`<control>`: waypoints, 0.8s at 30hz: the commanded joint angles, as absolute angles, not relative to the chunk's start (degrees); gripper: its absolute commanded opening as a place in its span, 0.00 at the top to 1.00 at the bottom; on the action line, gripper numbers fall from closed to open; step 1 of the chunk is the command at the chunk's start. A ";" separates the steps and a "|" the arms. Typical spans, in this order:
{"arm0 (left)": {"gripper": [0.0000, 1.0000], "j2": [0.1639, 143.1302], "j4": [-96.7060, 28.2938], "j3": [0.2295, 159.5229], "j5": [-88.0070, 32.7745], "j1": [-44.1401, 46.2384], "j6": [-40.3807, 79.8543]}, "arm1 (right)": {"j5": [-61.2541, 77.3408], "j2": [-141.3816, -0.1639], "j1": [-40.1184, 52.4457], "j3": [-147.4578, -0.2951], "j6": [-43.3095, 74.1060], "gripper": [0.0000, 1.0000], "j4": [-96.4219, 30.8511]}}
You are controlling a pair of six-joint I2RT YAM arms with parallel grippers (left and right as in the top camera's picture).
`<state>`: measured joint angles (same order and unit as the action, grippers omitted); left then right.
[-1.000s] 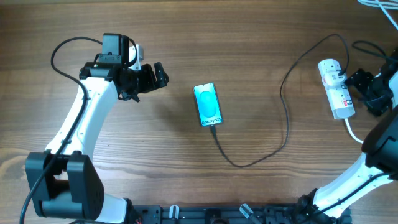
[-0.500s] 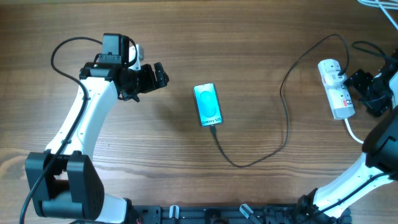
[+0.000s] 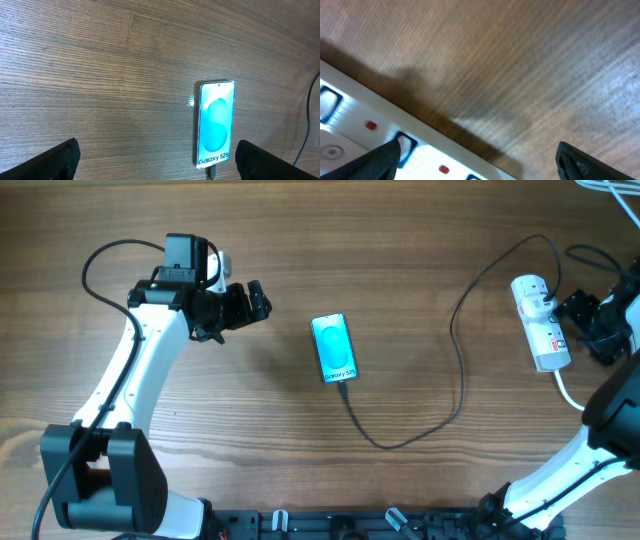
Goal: Plug charger to phone and switch on socket
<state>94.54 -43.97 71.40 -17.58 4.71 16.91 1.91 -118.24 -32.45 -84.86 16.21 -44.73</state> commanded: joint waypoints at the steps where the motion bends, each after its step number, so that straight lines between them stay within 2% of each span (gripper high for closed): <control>1: 0.00 94.08 -44.01 71.13 -17.02 4.38 17.39 | 5.10 -119.31 -32.23 -84.62 16.58 0.00 -44.16; 24: 0.00 94.08 -44.01 71.16 -17.02 4.38 17.39 | 3.90 -119.70 -32.23 -84.62 15.64 0.00 -45.89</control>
